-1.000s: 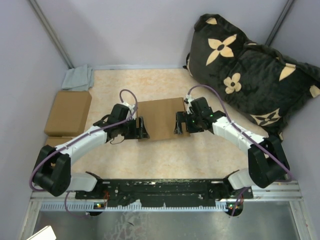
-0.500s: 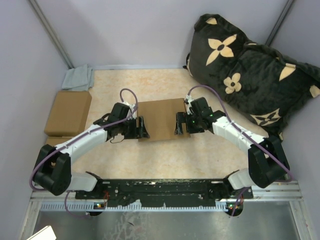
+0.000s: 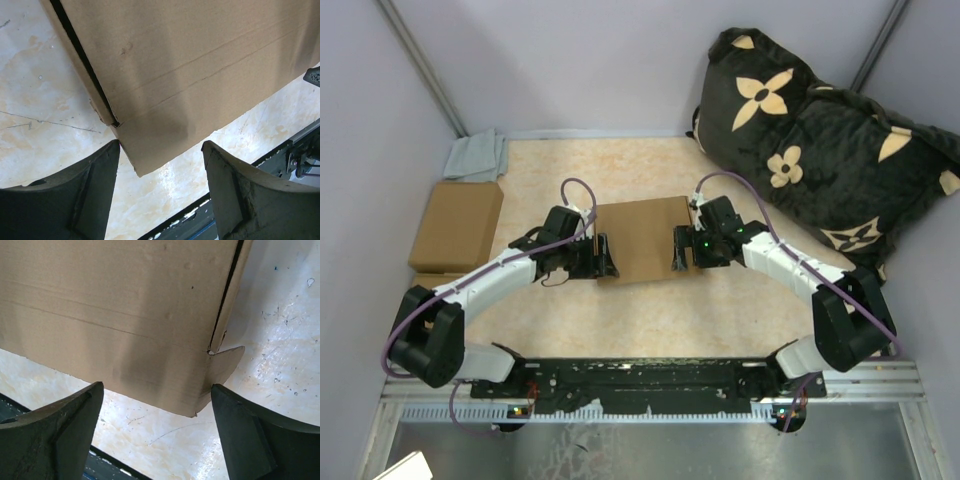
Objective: Fold the paper box
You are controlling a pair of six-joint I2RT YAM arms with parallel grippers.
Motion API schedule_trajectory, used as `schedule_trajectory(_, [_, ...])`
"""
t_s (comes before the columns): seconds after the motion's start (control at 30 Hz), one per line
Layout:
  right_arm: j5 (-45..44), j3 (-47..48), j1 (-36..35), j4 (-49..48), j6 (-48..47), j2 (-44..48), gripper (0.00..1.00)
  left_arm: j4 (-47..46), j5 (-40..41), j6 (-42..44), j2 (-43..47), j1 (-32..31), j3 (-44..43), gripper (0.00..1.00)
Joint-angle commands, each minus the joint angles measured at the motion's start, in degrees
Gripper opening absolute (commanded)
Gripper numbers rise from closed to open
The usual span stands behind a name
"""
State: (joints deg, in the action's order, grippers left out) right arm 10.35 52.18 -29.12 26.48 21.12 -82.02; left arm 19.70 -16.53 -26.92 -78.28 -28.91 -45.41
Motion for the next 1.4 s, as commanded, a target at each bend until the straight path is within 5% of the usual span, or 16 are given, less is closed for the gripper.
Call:
schedule_trajectory(0.0, [0.95, -0.12, -0.49, -0.52, -0.29, 1.17, 0.88, -0.63, 0.12, 0.16, -0.12, -0.39, 0.07, 0.73])
schedule_trajectory(0.3, [6.0, -1.58, -0.47, -1.79, 0.31, 3.74, 0.86, -0.85, -0.54, -0.06, 0.15, -0.41, 0.2, 0.73])
schedule_trajectory(1.37, [-1.3, -4.75, -0.49, -10.05, 1.8, -3.31, 0.73, -1.33, 1.29, 0.46, -1.71, -0.37, 1.29, 0.7])
